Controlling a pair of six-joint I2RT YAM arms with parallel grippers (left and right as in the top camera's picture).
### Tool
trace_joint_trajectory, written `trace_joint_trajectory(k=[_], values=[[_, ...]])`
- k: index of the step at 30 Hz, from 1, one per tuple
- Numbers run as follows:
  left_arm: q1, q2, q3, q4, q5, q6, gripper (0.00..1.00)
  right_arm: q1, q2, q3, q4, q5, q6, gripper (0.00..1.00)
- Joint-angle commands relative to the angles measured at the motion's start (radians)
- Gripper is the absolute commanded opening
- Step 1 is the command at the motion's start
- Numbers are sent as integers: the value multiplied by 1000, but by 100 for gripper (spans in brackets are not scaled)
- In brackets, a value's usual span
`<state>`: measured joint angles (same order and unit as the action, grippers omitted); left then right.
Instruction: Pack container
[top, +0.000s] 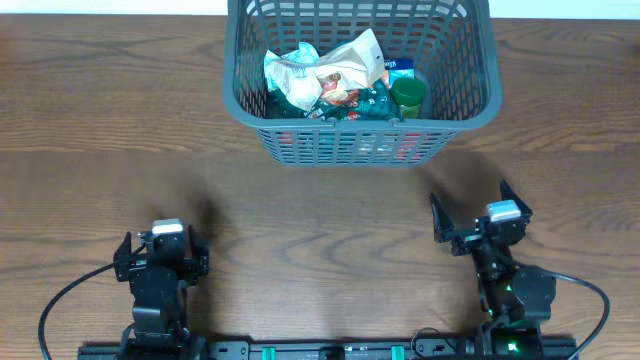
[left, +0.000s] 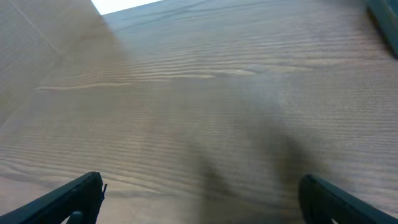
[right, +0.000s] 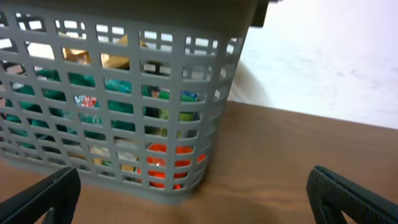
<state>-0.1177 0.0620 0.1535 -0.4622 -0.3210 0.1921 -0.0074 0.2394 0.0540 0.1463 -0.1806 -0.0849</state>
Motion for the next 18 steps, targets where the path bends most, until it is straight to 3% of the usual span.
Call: trace_joint_trajectory(k=[1,18], values=[[6,-9,-21,0,-13,17,99,-6,-51,-34,1,16,-6,99],[6,-9,-21,0,-13,17,99,-6,-234,-48,-132,27,-19,99]])
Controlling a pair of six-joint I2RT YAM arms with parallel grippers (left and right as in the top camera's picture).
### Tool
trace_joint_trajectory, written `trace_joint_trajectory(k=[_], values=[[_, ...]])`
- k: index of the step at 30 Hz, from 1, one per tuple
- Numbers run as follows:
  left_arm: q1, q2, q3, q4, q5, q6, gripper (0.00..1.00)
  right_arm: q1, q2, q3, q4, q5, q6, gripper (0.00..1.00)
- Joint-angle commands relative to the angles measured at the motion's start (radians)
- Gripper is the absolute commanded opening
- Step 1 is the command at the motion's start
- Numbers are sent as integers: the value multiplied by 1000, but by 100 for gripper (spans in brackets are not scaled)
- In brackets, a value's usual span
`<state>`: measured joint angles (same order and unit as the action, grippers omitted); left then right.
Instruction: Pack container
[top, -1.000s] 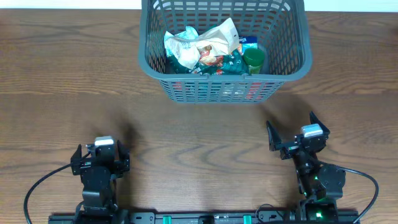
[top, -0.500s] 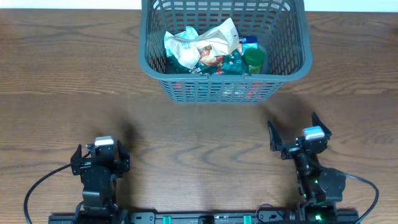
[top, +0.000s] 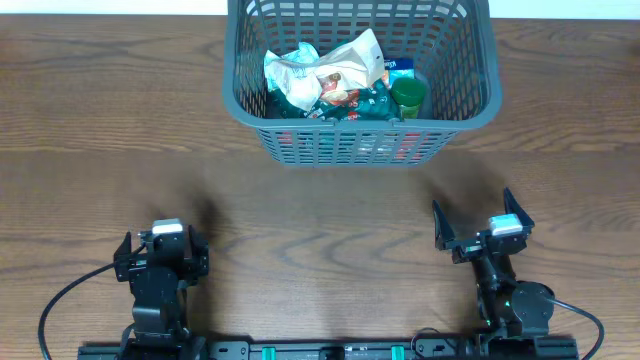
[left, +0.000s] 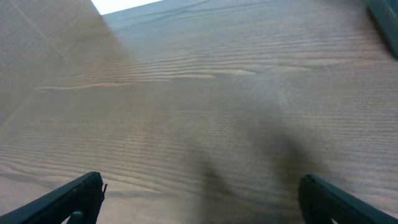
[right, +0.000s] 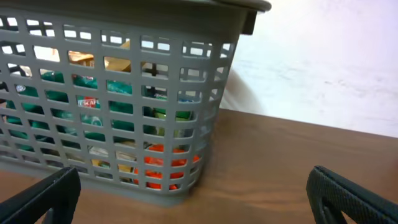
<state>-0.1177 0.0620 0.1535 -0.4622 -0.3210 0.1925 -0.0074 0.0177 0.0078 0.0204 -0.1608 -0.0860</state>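
Observation:
A grey slatted basket (top: 470, 100) stands at the far middle of the wooden table, holding white and green snack packets (top: 325, 75) and a green-lidded cup (top: 407, 95). Through its wall the right wrist view shows green, orange and yellow packs inside the basket (right: 186, 50). My right gripper (top: 478, 222) hovers open near the front right, well short of the basket, with nothing between its fingers (right: 348, 196). My left gripper (top: 160, 243) rests open at the front left over bare wood, its fingertips (left: 74, 196) spread wide and empty.
Brown wood-grain table (top: 320, 210) stretches between the arms and the basket. A white wall (right: 323, 56) lies behind the table's far edge. Black cables trail from both arm bases along the front edge.
My right gripper has drawn back a little toward the front edge, away from the basket, still open. The left arm and the basket's contents look unchanged.

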Motion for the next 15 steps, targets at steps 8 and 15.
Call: trace_joint_trajectory(k=[8,15], values=[[6,-9,-21,0,-13,17,98,-6,-12,-2,-26,7,-21,99],[6,-9,-21,0,-13,17,99,-6,-11,-2,-80,7,-20,99]])
